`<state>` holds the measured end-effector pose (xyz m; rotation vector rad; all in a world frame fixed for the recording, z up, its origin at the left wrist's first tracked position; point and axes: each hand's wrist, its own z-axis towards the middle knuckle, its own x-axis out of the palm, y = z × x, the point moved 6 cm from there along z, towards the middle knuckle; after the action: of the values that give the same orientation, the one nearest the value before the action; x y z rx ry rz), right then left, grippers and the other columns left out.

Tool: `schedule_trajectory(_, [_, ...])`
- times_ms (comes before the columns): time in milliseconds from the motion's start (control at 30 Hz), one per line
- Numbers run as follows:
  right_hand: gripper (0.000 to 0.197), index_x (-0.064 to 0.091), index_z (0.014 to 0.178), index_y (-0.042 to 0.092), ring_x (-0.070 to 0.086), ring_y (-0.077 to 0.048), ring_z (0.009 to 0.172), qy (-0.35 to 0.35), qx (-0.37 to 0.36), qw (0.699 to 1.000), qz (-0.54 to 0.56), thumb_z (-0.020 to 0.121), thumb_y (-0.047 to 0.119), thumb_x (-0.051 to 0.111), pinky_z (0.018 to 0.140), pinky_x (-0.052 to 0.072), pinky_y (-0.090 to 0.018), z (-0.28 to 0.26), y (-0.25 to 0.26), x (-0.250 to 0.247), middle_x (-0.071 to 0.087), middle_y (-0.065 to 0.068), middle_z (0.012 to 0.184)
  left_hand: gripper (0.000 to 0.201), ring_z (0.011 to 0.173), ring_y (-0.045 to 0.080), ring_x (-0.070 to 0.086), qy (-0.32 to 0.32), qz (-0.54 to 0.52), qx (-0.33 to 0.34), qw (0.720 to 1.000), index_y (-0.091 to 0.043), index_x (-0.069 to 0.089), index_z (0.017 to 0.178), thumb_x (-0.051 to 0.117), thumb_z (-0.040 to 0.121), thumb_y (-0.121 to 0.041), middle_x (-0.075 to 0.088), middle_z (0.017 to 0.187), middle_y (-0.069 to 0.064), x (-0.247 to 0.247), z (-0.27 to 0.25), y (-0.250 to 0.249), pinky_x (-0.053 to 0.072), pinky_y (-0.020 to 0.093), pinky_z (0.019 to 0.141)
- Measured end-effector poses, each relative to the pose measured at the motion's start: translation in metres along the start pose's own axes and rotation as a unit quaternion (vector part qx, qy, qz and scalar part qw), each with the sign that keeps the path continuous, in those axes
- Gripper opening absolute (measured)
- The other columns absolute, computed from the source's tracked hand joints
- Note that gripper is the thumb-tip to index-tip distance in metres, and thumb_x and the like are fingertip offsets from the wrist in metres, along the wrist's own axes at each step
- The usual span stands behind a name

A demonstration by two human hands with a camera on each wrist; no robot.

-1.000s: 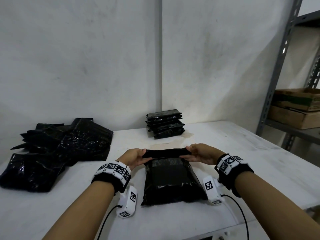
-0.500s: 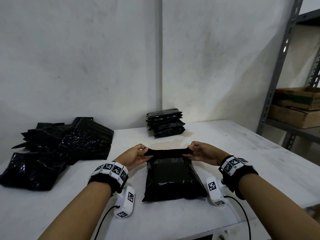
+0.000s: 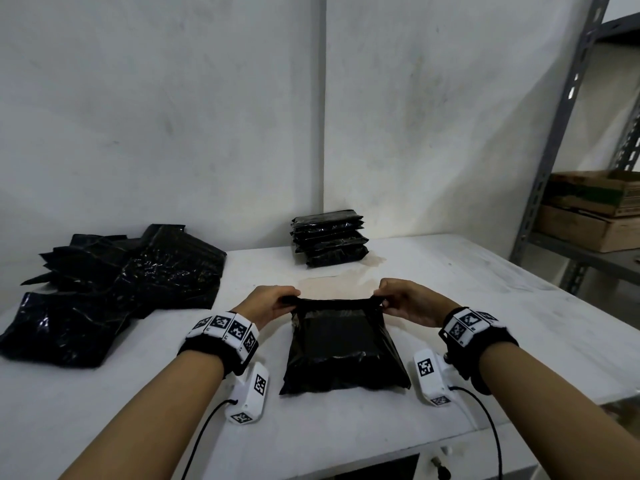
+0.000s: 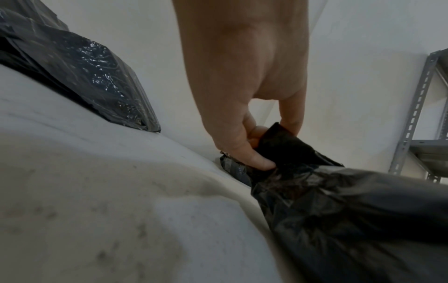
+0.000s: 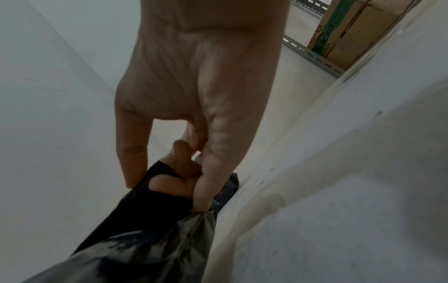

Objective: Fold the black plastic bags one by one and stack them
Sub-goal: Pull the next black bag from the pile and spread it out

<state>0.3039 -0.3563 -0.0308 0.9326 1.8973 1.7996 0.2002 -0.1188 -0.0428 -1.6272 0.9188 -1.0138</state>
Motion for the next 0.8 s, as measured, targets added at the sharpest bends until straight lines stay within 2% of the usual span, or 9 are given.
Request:
schedule_trajectory(100, [0.034, 0.044, 0.059, 0.016, 0.047, -0.013, 0.065, -0.011, -0.003, 1.0, -0.019, 0.085, 0.003, 0.06, 0.079, 0.046, -0.024, -0.001, 0.001, 0.002, 0.04, -0.004, 0.069, 0.01, 0.083, 0.02, 0.064, 0.003, 0.012, 0.002, 1.0, 0.004, 0.065, 0.089, 0.057, 0.09, 0.0, 0.064, 0.09, 0.014, 0.0, -0.003, -0.001, 0.055, 0.018, 0.07])
schedule_trajectory(200, [0.029, 0.053, 0.063, 0.017, 0.05, -0.012, 0.064, -0.047, -0.005, 0.996, -0.075, 0.088, 0.017, 0.068, 0.079, 0.049, -0.023, -0.001, 0.002, 0.004, 0.047, -0.003, 0.065, 0.01, 0.08, 0.02, 0.063, 0.007, 0.016, 0.006, 1.0, 0.005, 0.065, 0.085, 0.057, 0.09, 0.003, 0.064, 0.086, 0.014, 0.002, -0.007, -0.003, 0.056, 0.015, 0.066])
schedule_trajectory(300, [0.036, 0.044, 0.061, 0.015, 0.05, -0.011, 0.063, -0.063, -0.017, 0.993, -0.096, 0.089, 0.017, 0.067, 0.076, 0.052, -0.018, 0.001, 0.004, 0.004, 0.046, -0.003, 0.064, 0.01, 0.077, 0.021, 0.063, 0.018, 0.025, 0.012, 0.999, 0.003, 0.062, 0.081, 0.058, 0.085, 0.012, 0.066, 0.077, 0.013, 0.003, -0.01, -0.004, 0.056, 0.016, 0.065])
schedule_trajectory(400, [0.034, 0.046, 0.062, 0.012, 0.055, -0.01, 0.062, -0.058, -0.025, 0.995, -0.082, 0.087, 0.01, 0.067, 0.078, 0.053, -0.019, 0.001, 0.004, 0.003, 0.047, -0.003, 0.066, 0.024, 0.079, 0.021, 0.065, 0.02, 0.012, -0.004, 1.0, 0.001, 0.054, 0.102, 0.057, 0.084, 0.016, 0.065, 0.086, 0.016, 0.0, -0.011, -0.001, 0.056, 0.018, 0.064])
schedule_trajectory(500, [0.025, 0.053, 0.067, 0.009, 0.057, -0.011, 0.065, -0.056, -0.027, 0.995, -0.076, 0.085, 0.01, 0.069, 0.079, 0.055, -0.02, 0.0, 0.004, 0.002, 0.05, -0.004, 0.068, 0.028, 0.084, 0.022, 0.064, 0.036, -0.024, -0.017, 0.999, 0.0, 0.051, 0.108, 0.053, 0.085, 0.017, 0.063, 0.093, 0.018, 0.001, -0.01, 0.0, 0.057, 0.019, 0.065])
schedule_trajectory(600, [0.006, 0.065, 0.085, 0.007, 0.058, -0.012, 0.071, -0.056, -0.022, 0.995, -0.076, 0.086, 0.012, 0.069, 0.08, 0.056, -0.022, -0.003, 0.004, 0.0, 0.058, -0.003, 0.074, 0.028, 0.086, 0.022, 0.064, 0.044, -0.033, -0.032, 0.998, -0.002, 0.051, 0.108, 0.051, 0.087, 0.017, 0.063, 0.096, 0.017, 0.002, -0.011, -0.002, 0.057, 0.02, 0.065])
schedule_trajectory(700, [0.029, 0.063, 0.117, 0.008, 0.065, -0.013, 0.074, -0.059, -0.011, 0.996, -0.059, 0.09, -0.002, 0.059, 0.082, 0.057, -0.025, -0.004, 0.003, -0.004, 0.067, -0.006, 0.083, 0.029, 0.081, 0.021, 0.066, 0.048, -0.033, -0.035, 0.998, -0.002, 0.052, 0.108, 0.051, 0.086, 0.018, 0.063, 0.095, 0.017, 0.004, -0.011, -0.002, 0.057, 0.019, 0.061])
schedule_trajectory(800, [0.033, 0.063, 0.121, 0.013, 0.062, -0.014, 0.076, -0.061, 0.005, 0.994, -0.09, 0.092, -0.001, 0.055, 0.079, 0.055, -0.026, -0.007, 0.004, -0.004, 0.063, -0.005, 0.087, 0.032, 0.07, 0.016, 0.071, 0.055, -0.03, -0.034, 0.997, -0.003, 0.053, 0.108, 0.053, 0.084, 0.019, 0.062, 0.097, 0.017, 0.005, -0.011, -0.001, 0.057, 0.019, 0.063])
